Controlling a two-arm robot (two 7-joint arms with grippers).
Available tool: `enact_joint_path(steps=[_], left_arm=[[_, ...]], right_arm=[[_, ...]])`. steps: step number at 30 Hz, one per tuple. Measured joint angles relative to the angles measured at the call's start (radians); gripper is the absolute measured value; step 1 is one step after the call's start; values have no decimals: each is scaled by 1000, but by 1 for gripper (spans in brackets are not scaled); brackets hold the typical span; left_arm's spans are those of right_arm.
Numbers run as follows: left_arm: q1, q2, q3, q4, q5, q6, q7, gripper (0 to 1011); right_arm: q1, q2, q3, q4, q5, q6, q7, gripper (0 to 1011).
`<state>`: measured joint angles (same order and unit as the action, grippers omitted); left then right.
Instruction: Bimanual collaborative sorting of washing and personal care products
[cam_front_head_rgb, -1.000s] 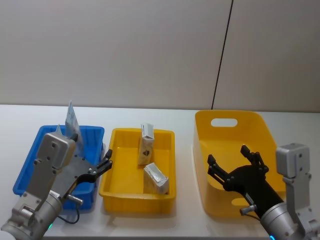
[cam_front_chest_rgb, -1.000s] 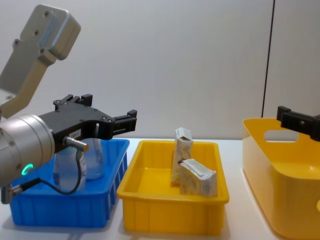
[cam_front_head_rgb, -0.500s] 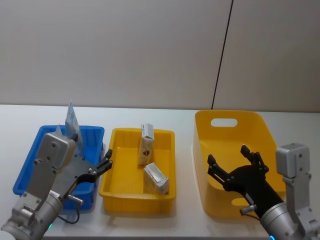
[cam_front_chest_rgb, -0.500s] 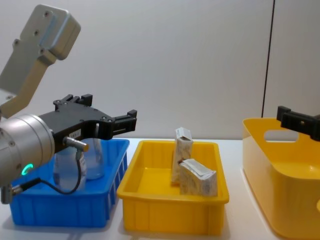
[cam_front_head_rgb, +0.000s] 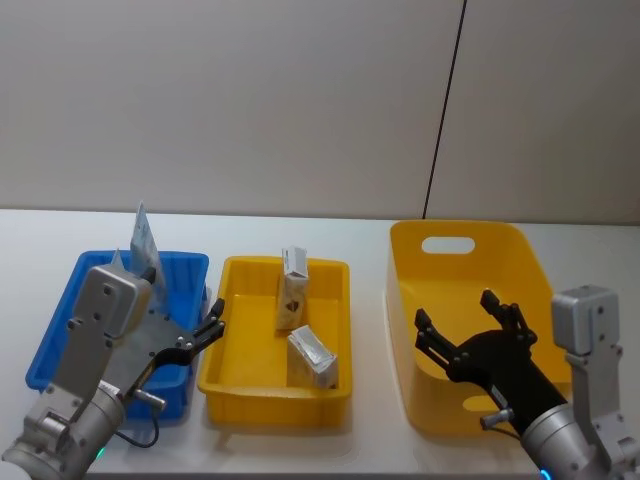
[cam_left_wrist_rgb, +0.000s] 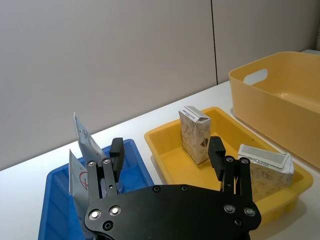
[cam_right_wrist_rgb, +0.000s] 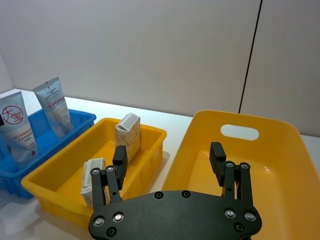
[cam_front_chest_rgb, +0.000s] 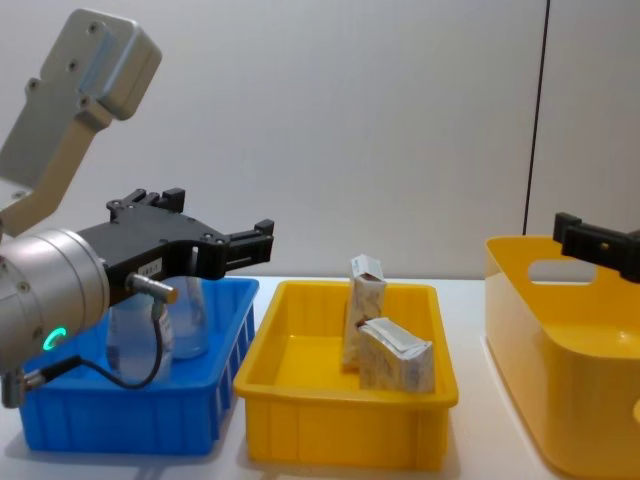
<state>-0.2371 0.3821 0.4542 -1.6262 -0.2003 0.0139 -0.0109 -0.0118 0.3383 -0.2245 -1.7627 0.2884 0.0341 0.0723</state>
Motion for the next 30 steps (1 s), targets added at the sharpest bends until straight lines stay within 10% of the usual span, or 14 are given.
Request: enact_joint_path(steps=[30], left_arm=[[0, 0, 0, 0, 0, 0, 0, 1001]], right_arm=[[262, -7, -86, 274, 79, 63, 263, 1002]])
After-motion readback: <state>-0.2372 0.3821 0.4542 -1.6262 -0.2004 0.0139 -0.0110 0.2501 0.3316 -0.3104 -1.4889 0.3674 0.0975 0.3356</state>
